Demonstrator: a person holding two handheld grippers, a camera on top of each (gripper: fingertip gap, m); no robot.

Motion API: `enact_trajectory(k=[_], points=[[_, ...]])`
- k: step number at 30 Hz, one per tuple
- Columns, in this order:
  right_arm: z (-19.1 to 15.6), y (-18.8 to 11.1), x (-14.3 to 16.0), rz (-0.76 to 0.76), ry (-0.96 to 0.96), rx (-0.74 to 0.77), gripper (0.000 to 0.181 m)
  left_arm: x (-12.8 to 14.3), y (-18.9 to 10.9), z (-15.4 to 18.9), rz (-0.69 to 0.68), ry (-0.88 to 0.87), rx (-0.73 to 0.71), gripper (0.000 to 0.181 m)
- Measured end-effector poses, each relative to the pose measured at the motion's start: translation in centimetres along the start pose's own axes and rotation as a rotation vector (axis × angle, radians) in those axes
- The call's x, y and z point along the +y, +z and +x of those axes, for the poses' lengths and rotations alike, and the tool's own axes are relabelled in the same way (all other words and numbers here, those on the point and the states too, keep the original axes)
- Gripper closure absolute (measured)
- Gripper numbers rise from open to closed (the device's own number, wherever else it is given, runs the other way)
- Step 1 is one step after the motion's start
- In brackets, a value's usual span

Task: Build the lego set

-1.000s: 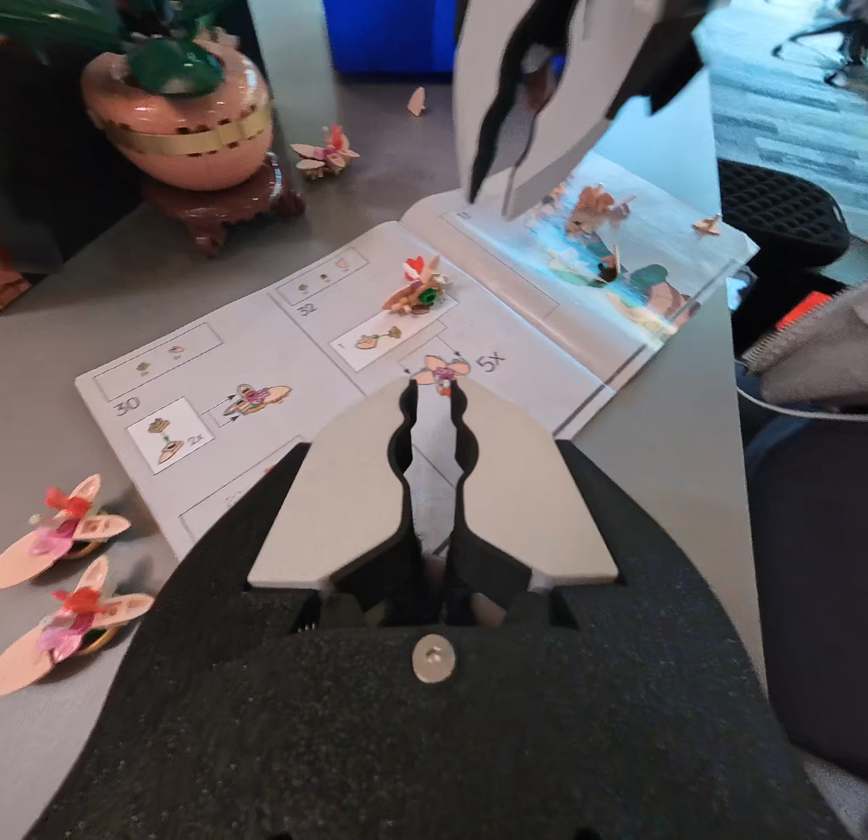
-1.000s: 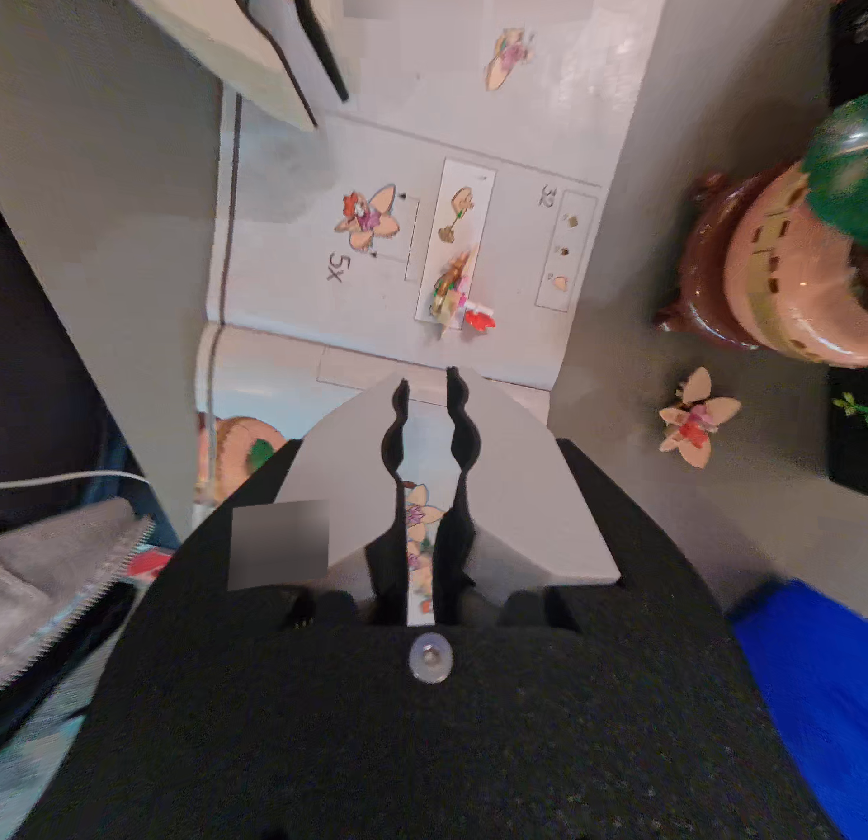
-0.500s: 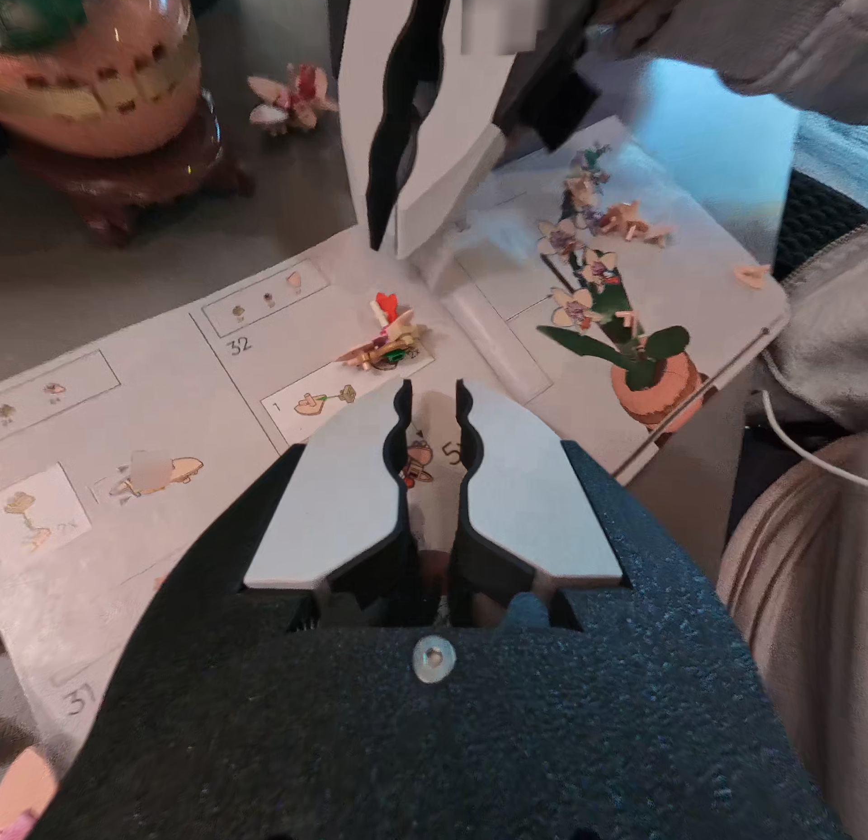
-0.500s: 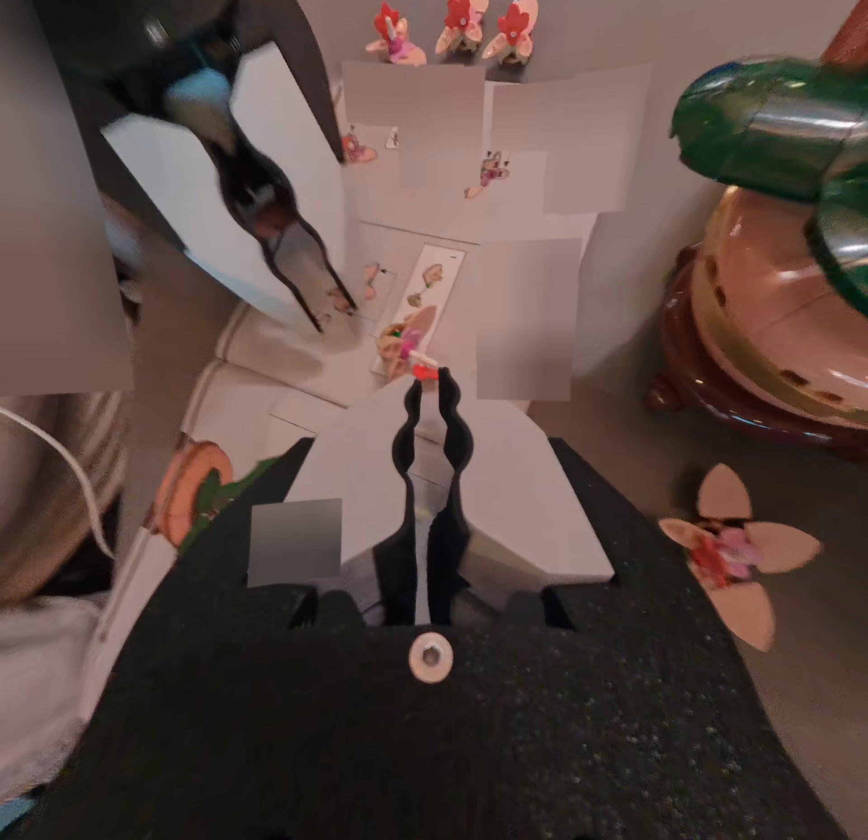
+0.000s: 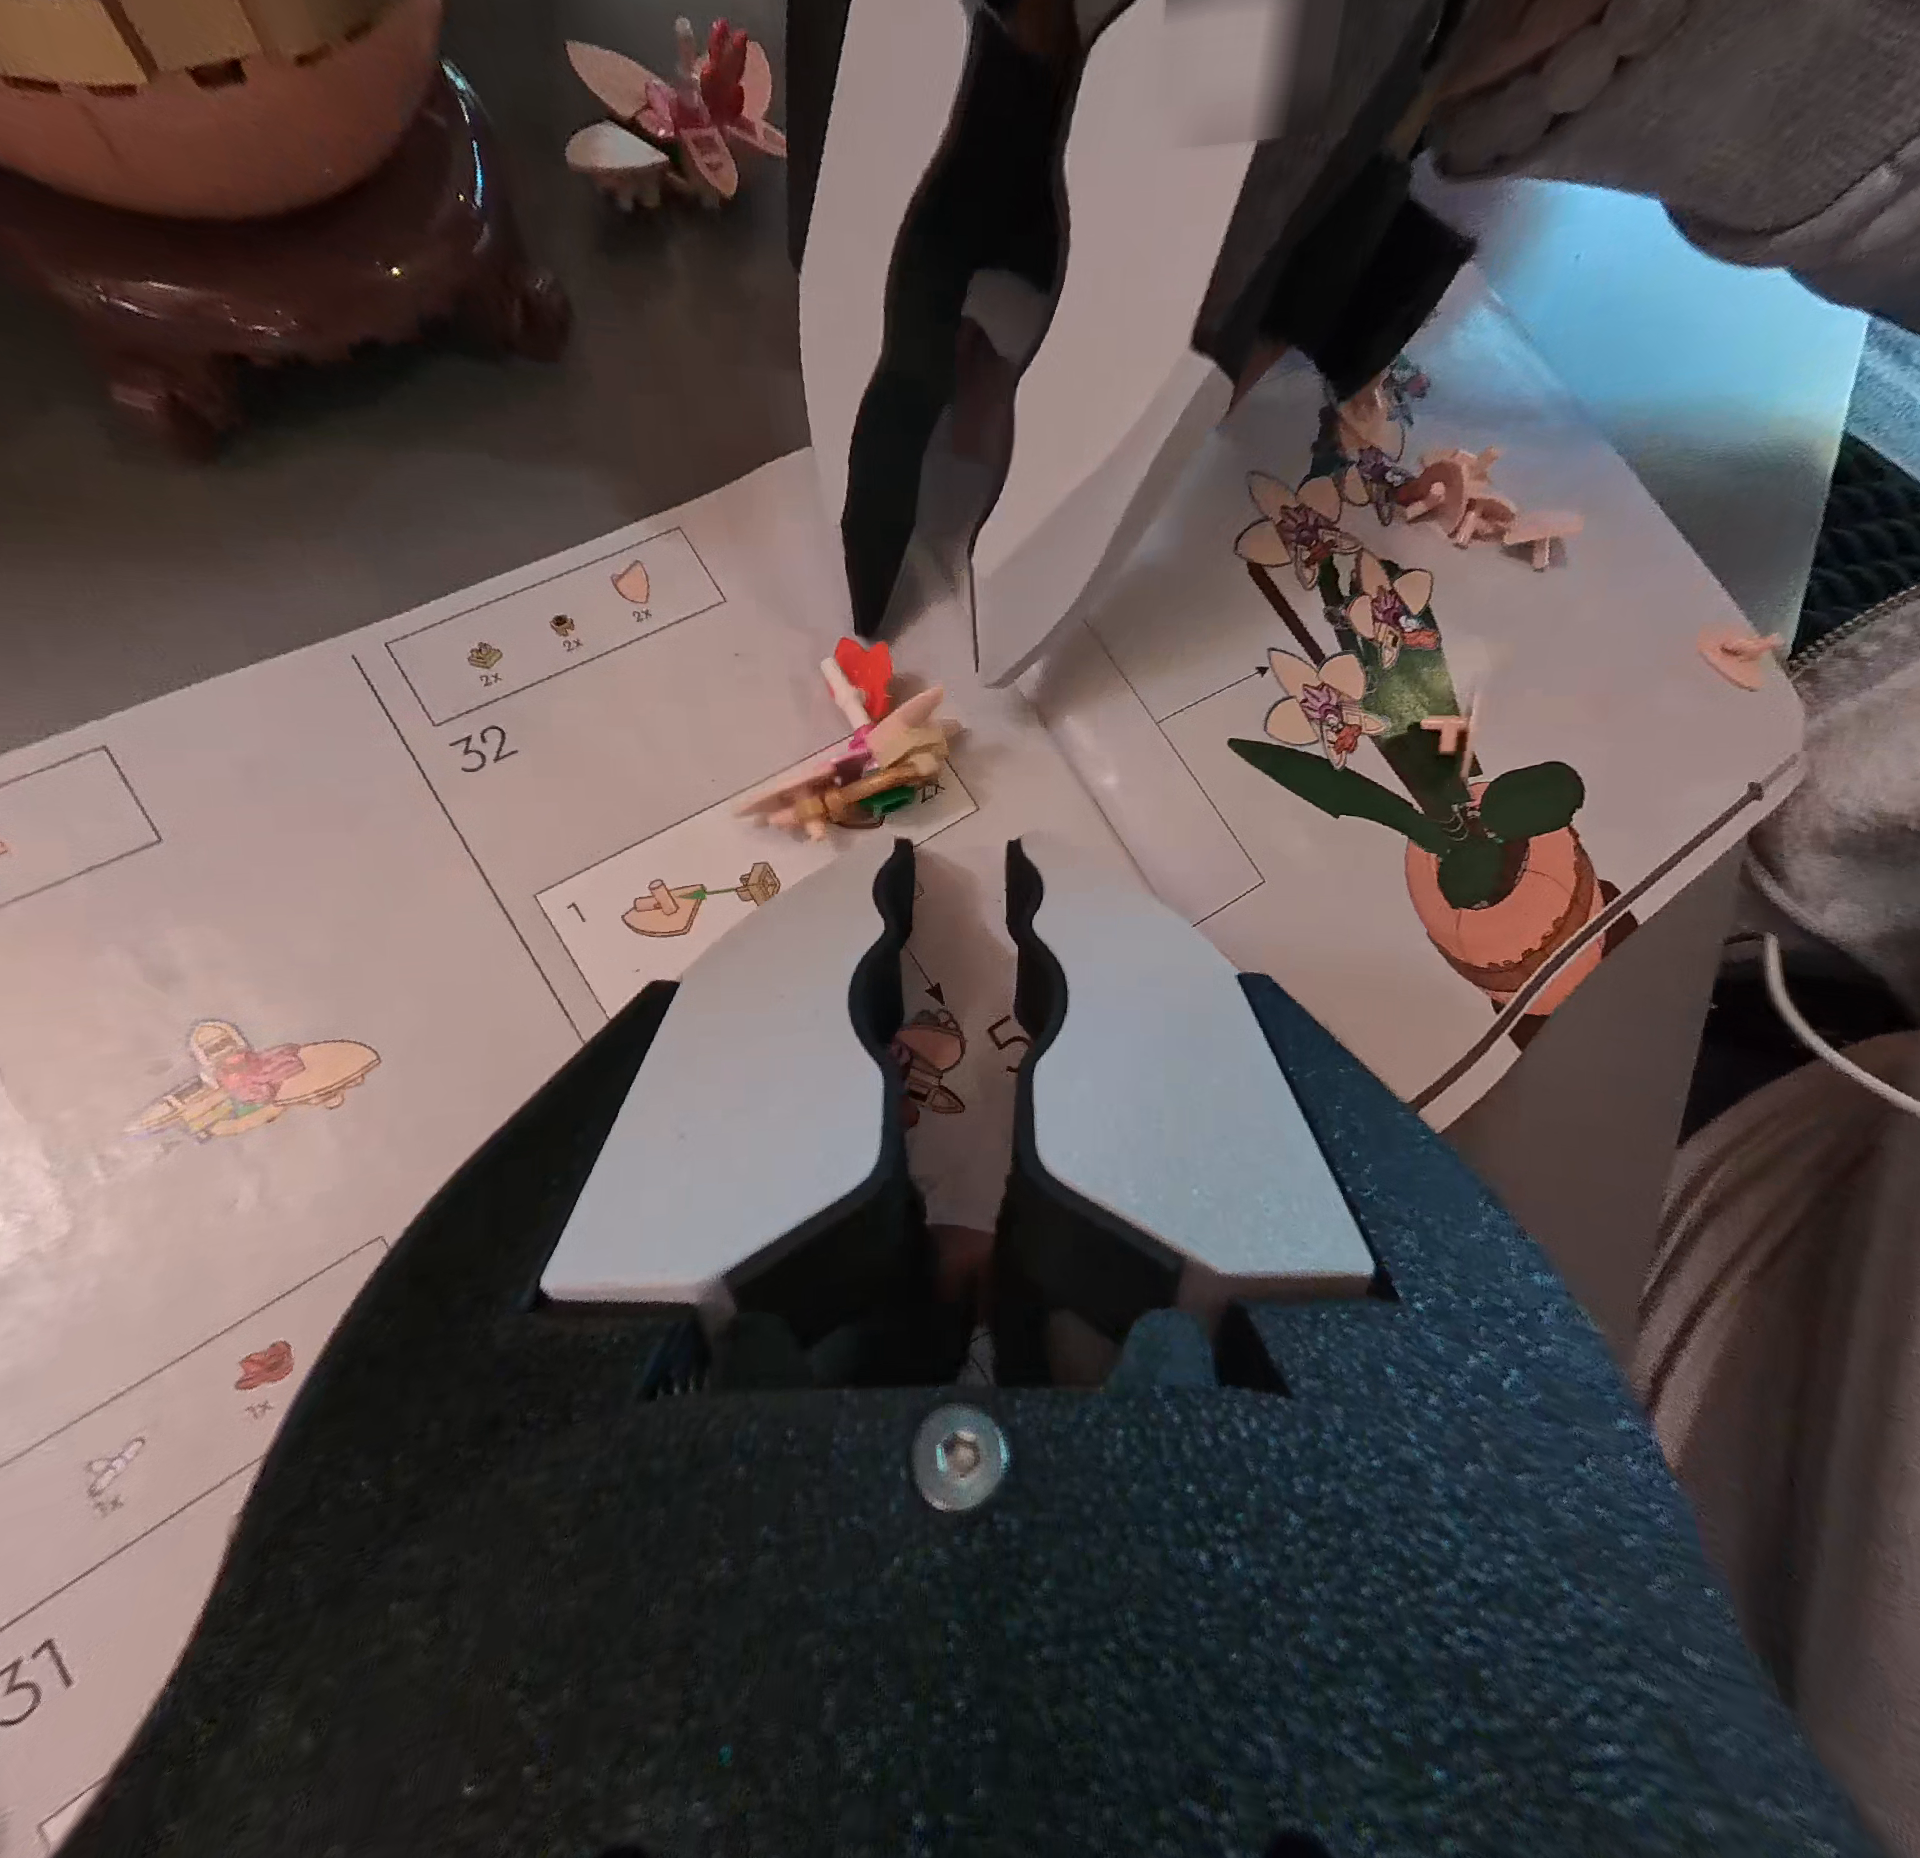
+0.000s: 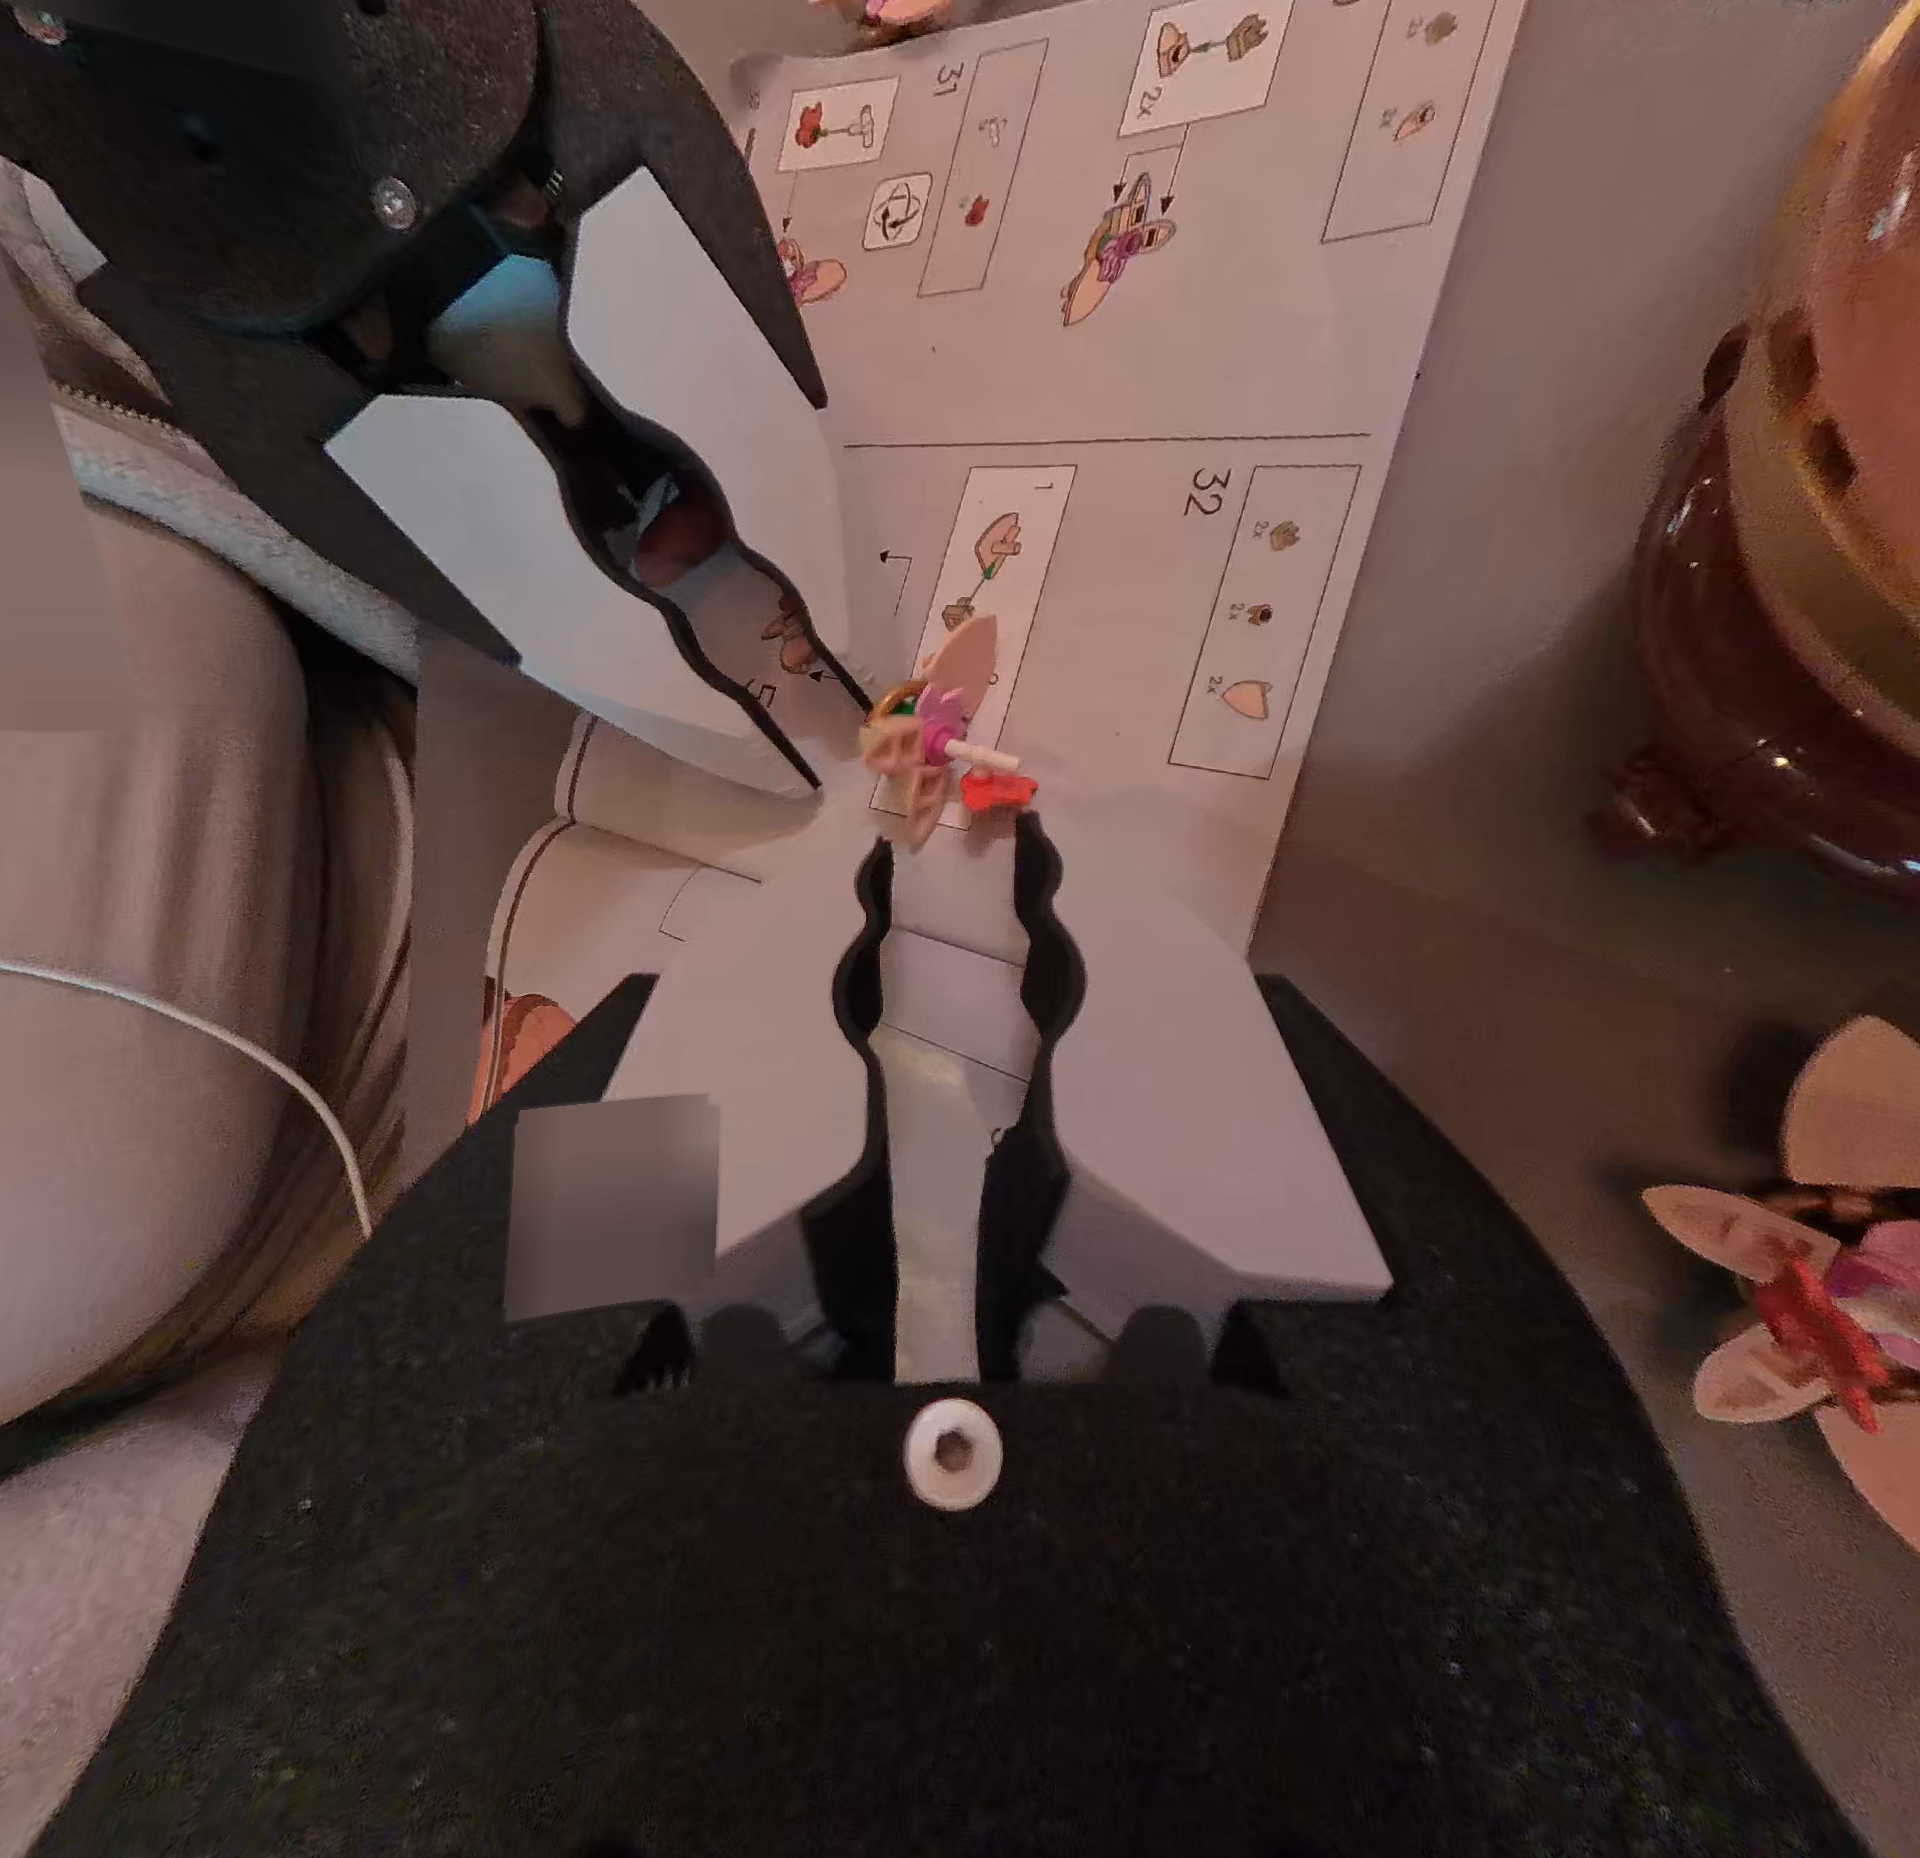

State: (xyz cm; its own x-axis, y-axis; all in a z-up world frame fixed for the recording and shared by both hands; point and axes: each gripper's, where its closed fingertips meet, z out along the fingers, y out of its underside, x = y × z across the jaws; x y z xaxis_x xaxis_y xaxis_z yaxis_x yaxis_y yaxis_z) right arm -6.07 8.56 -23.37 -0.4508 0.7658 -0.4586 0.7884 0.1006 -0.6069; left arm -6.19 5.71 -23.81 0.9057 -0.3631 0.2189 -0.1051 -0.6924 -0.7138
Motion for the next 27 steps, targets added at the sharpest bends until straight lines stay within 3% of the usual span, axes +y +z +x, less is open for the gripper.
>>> enact_trajectory(k=[5,13,20,23,27], points=[[0.4,-0.2,-0.3,0.007,-0.049,0.042,0.15,0.0,0.1,-0.1,0.005,0.046,-0.032,0.165],[-1.7,0.3,-1.3,0.046,-0.077,-0.04,0.151,-0.1,0.1,-0.4,0.007,0.062,-0.023,0.165],[-3.3,1.2,-1.2,0.012,-0.127,-0.031,0.153,1.4,-1.8,-0.9,-0.02,0.065,-0.025,0.16],[-3.0,0.7,-1.7,0.02,-0.177,0.049,0.16,1.8,-2.5,-1.7,-0.049,0.154,-0.051,0.159],[-2.1,-1.0,-1.3,-0.047,-0.36,0.292,0.172,0.5,-2.9,-2.9,-0.012,0.419,-0.041,0.161]])
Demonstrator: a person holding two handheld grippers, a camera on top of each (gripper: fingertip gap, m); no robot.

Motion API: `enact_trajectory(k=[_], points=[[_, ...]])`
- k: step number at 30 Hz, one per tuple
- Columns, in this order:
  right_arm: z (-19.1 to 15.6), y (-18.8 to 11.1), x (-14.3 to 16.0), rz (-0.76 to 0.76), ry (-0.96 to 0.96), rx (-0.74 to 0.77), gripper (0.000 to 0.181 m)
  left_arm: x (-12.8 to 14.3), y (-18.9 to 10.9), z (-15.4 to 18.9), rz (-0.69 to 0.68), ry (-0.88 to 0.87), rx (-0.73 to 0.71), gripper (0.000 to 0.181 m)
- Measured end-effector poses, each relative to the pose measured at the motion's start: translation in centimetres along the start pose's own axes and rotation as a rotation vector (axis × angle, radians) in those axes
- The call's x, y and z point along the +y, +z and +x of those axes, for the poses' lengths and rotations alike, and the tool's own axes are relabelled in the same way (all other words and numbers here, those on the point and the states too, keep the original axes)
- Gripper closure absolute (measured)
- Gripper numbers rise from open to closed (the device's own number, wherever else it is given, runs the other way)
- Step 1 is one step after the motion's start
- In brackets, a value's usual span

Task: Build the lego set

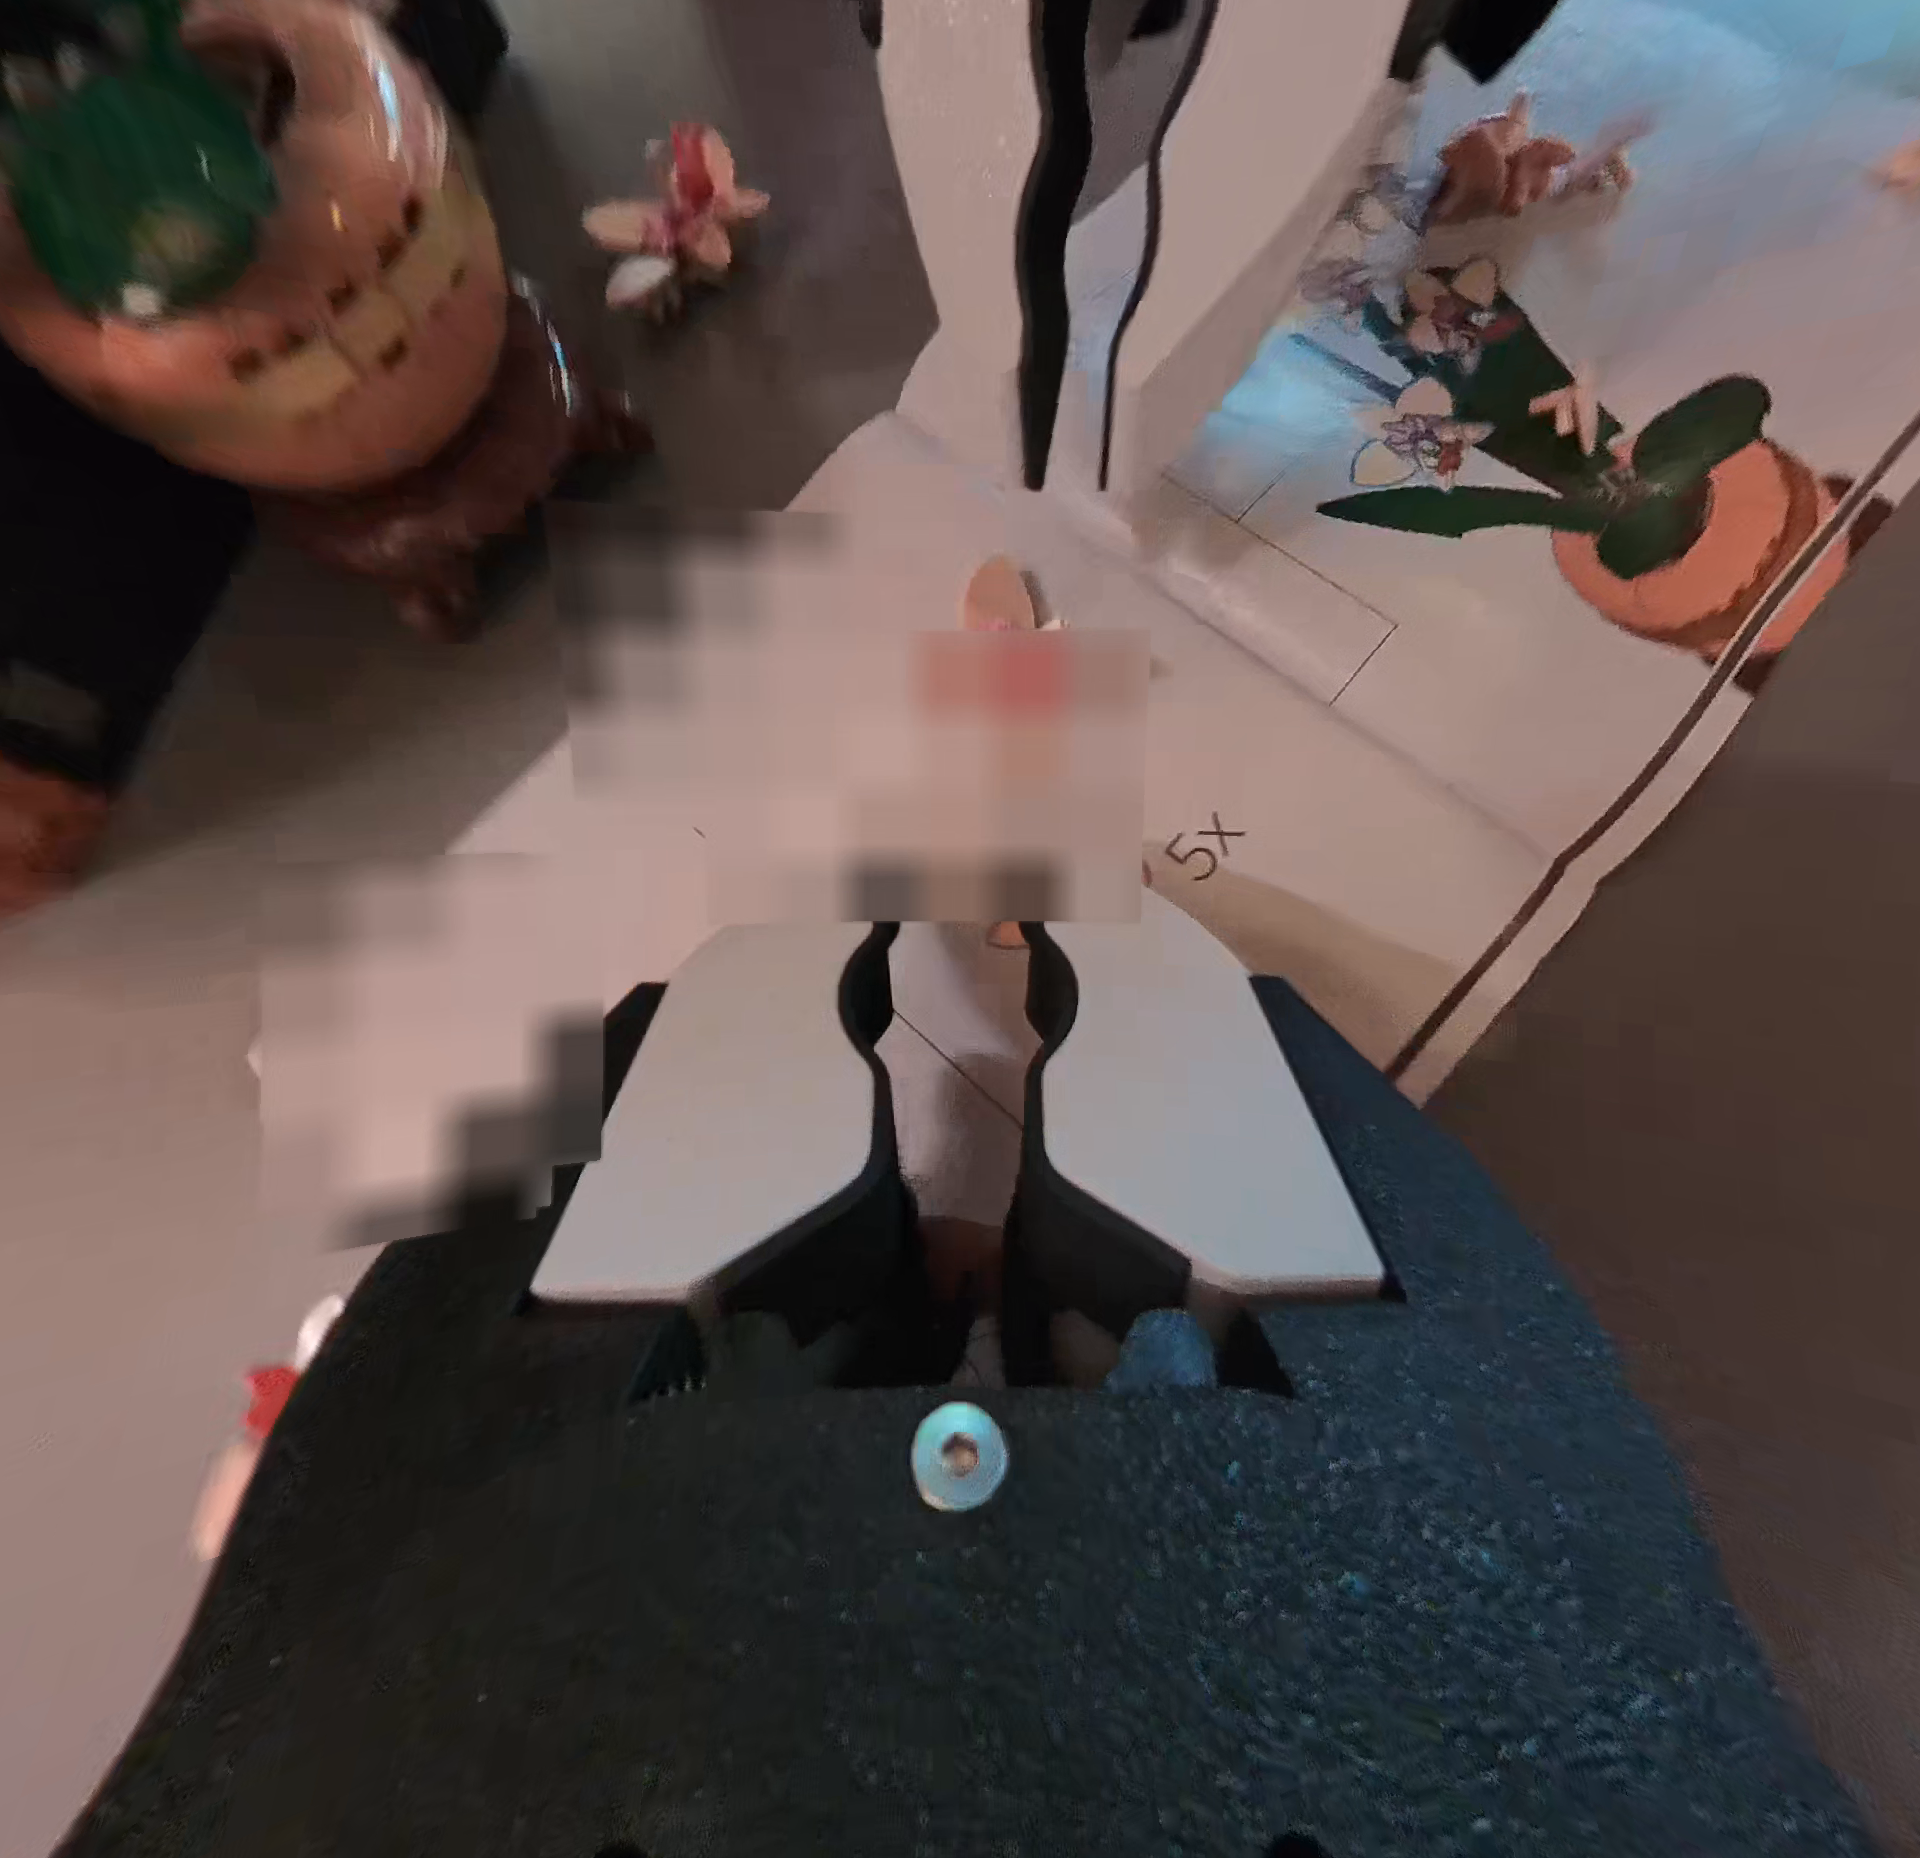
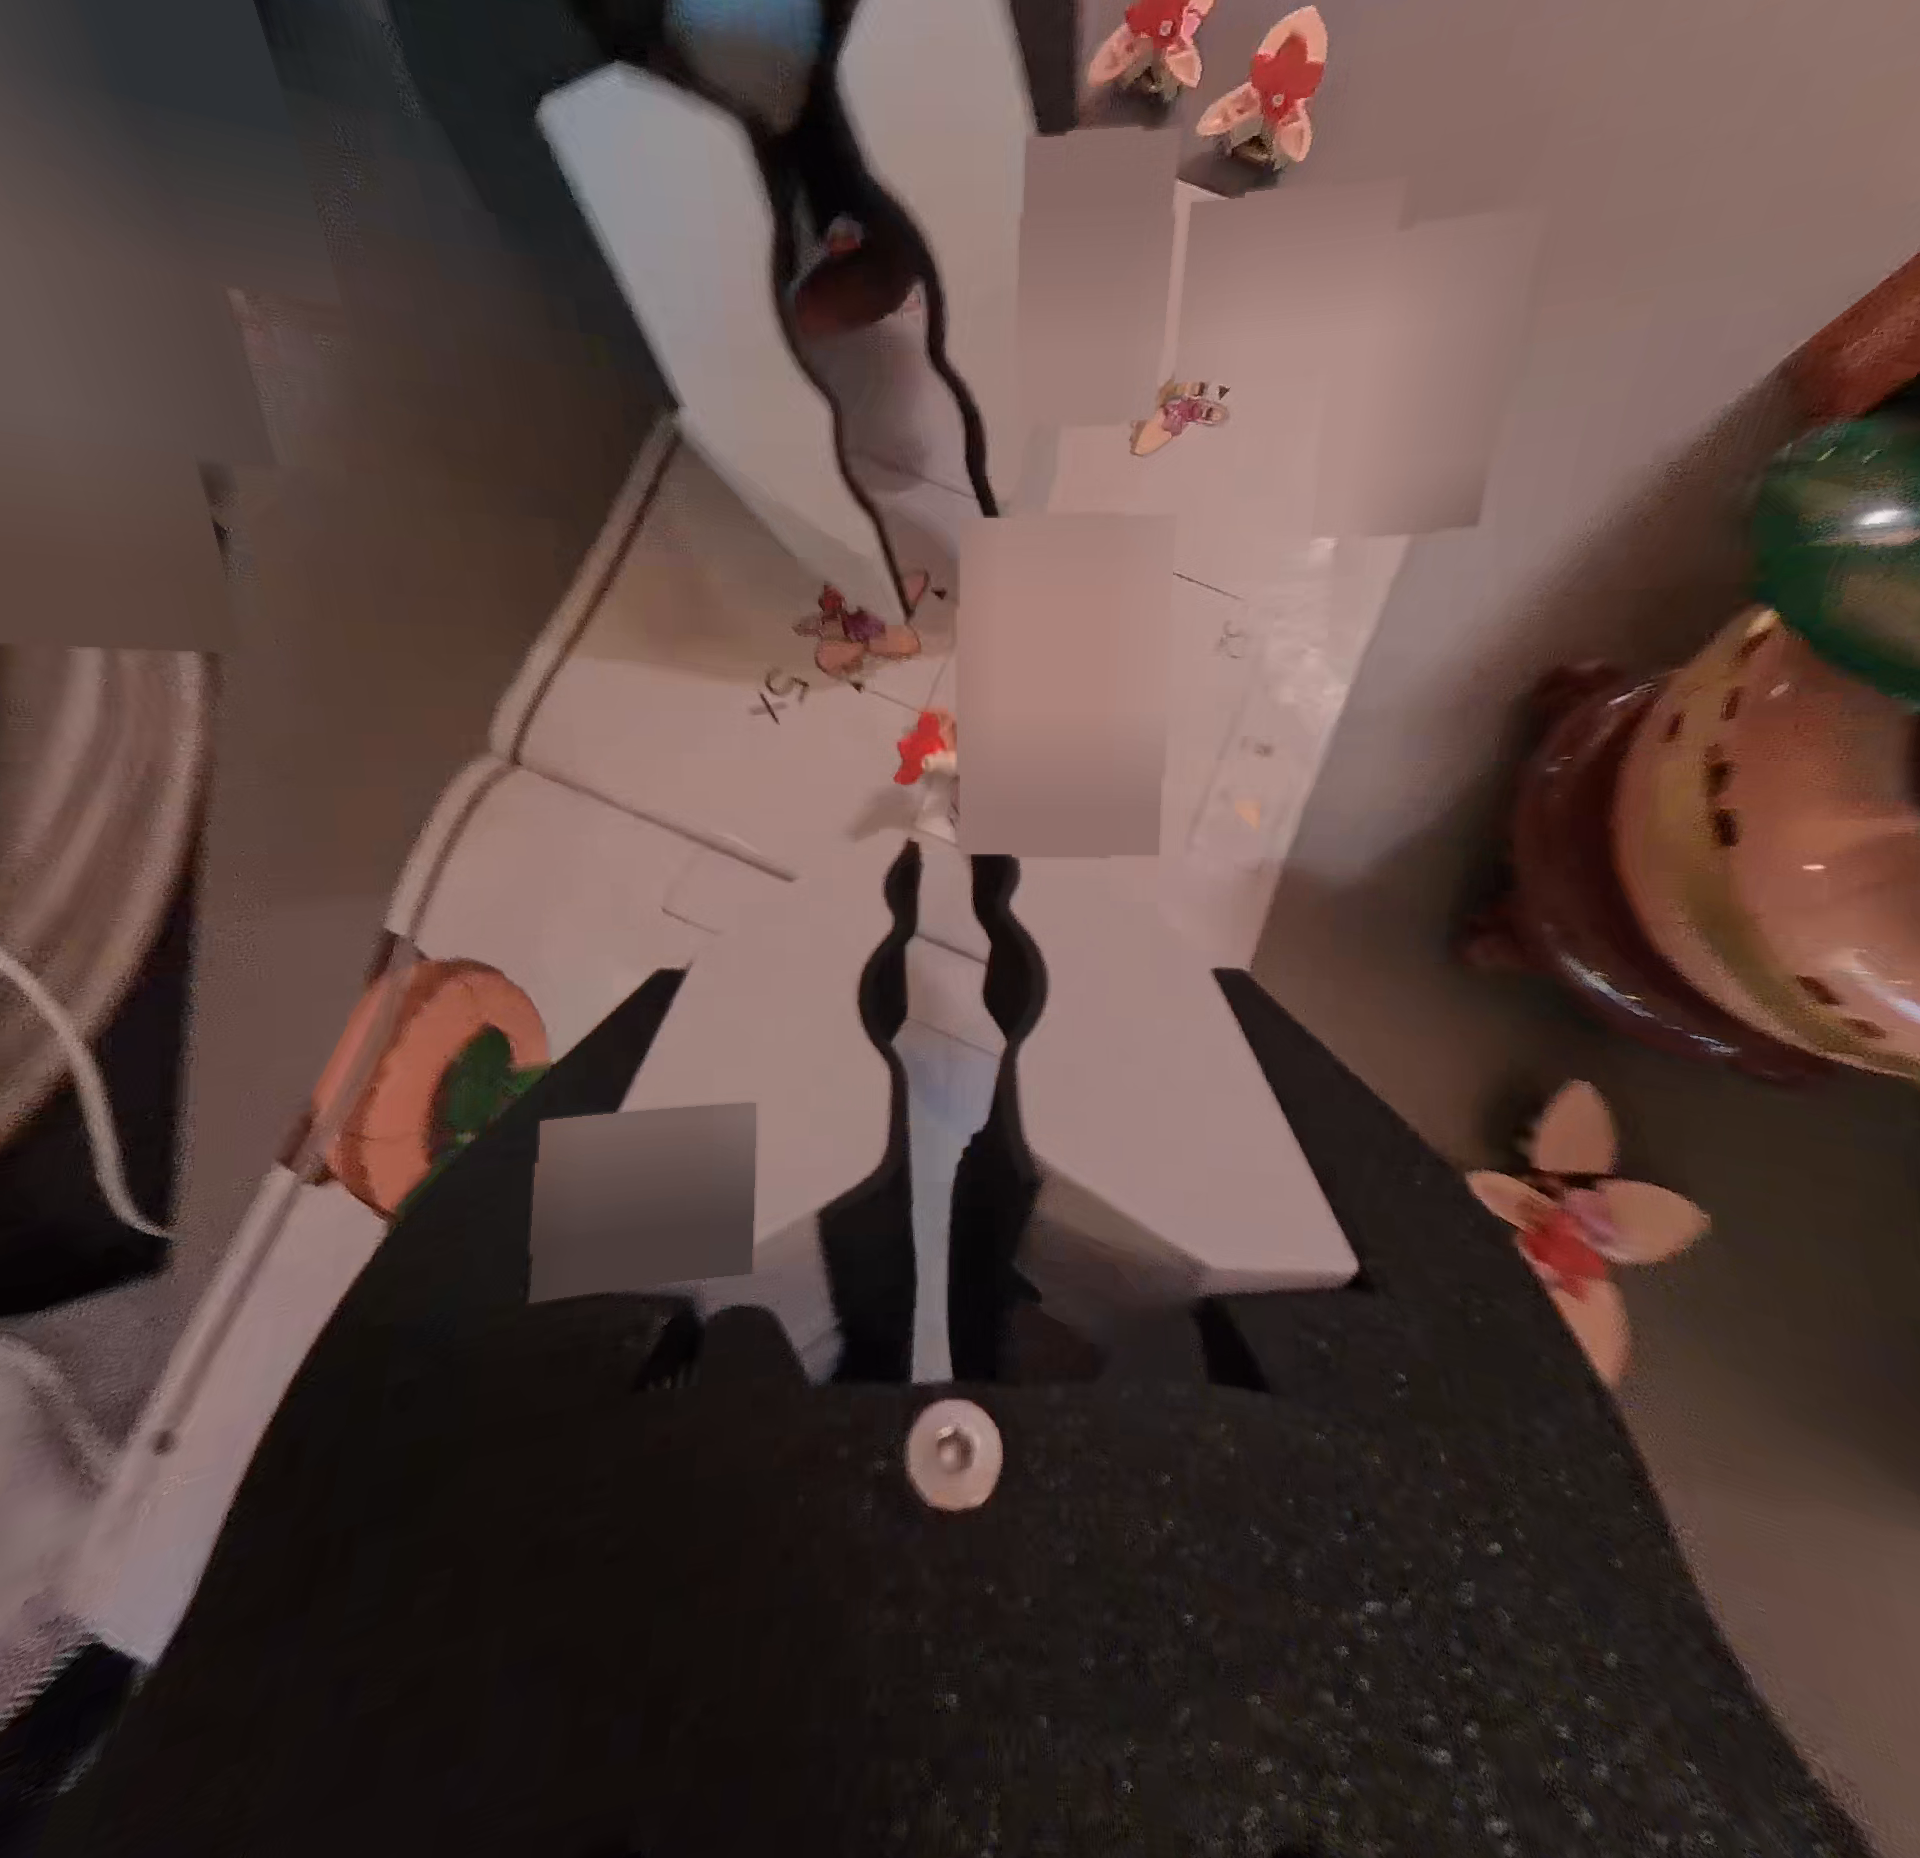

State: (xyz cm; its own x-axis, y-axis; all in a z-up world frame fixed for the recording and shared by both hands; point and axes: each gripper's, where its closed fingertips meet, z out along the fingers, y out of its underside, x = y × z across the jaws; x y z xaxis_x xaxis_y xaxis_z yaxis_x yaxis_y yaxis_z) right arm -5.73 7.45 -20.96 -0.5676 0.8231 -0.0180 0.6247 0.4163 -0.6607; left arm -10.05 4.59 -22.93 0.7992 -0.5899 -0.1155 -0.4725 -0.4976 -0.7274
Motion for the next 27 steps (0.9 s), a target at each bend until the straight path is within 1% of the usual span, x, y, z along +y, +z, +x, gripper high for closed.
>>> enact_trajectory(k=[1,3,5,7,9,13,17,19,22,25,27], points=[[0.0,-0.3,0.2,-0.019,-0.062,0.049,0.178,-0.3,0.0,-0.3,0.028,0.047,0.023,0.164],[0.6,-0.3,0.4,-0.049,-0.148,0.145,0.181,-1.4,0.0,-0.5,0.095,0.057,0.098,0.169],[0.8,0.3,0.7,-0.073,-0.172,0.161,0.18,-2.7,0.2,-0.6,0.146,-0.022,0.179,0.173],[1.3,1.2,0.7,-0.087,-0.155,0.153,0.174,-3.2,0.7,-0.6,0.147,-0.081,0.233,0.173],[1.5,1.8,0.6,-0.091,-0.14,0.122,0.171,-3.2,1.4,-1.0,0.133,-0.1,0.227,0.173],[2.2,2.5,0.3,-0.096,-0.119,0.085,0.172,-2.2,2.5,-1.1,0.078,-0.082,0.22,0.173],[2.6,2.9,-0.1,-0.085,-0.086,0.042,0.173,-2.1,2.7,-1.7,0.074,-0.099,0.212,0.172],[2.3,3.0,-0.1,-0.093,-0.086,0.01,0.174,-2.3,2.5,-1.6,0.092,-0.106,0.227,0.172],[2.1,3.0,0.1,-0.106,-0.094,0.005,0.175,-2.5,2.0,-1.3,0.125,-0.082,0.221,0.171],[2.1,3.0,0.1,-0.111,-0.088,-0.003,0.175,-2.4,1.6,-0.6,0.143,-0.031,0.22,0.169],[2.1,3.0,0.1,-0.115,-0.091,-0.007,0.175,-2.5,1.3,0.0,0.167,0.026,0.23,0.164]])
